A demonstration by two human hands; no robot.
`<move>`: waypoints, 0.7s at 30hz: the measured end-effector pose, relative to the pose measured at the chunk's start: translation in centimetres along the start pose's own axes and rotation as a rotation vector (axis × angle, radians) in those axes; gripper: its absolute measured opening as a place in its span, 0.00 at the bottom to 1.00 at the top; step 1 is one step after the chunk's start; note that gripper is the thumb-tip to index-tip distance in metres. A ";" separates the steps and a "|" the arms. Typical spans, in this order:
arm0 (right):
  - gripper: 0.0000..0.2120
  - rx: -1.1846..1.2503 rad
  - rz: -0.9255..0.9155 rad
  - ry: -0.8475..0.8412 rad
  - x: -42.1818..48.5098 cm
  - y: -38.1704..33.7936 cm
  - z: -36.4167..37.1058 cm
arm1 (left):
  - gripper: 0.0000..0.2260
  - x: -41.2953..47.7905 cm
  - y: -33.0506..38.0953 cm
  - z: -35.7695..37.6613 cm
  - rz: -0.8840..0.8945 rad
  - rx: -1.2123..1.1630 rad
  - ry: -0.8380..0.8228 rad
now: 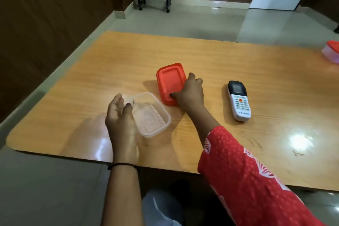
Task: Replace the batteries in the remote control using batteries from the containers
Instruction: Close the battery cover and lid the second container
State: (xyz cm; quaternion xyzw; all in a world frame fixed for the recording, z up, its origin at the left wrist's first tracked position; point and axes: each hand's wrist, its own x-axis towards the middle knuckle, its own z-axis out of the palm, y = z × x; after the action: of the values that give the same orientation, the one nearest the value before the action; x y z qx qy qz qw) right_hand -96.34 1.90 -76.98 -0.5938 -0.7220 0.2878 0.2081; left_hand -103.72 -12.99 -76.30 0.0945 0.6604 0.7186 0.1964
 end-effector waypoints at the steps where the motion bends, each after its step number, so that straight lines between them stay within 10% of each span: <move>1: 0.29 0.107 -0.023 0.020 -0.2 0.1 -0.3 | 0.18 0.0 -0.1 -0.1 -0.036 -0.031 -0.013; 5: 0.19 0.332 -0.273 0.246 -3.9 -0.9 -1.4 | 0.19 0.4 0.0 -0.4 -0.146 -0.160 -0.019; 12: 0.18 -0.083 -0.742 0.329 -11.5 -0.6 1.5 | 0.08 -0.5 0.8 0.1 -0.298 -0.381 -0.053; 21: 0.17 -0.278 -0.749 0.206 -13.6 0.8 3.2 | 0.07 -0.1 0.7 0.0 -0.353 -0.346 -0.071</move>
State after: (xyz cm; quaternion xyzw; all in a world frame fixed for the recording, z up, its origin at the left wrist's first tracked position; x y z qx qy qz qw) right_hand -94.96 -11.84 -79.32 -0.3383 -0.8955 0.0310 0.2877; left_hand -103.74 -13.03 -75.63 -0.0321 0.5266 0.7716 0.3553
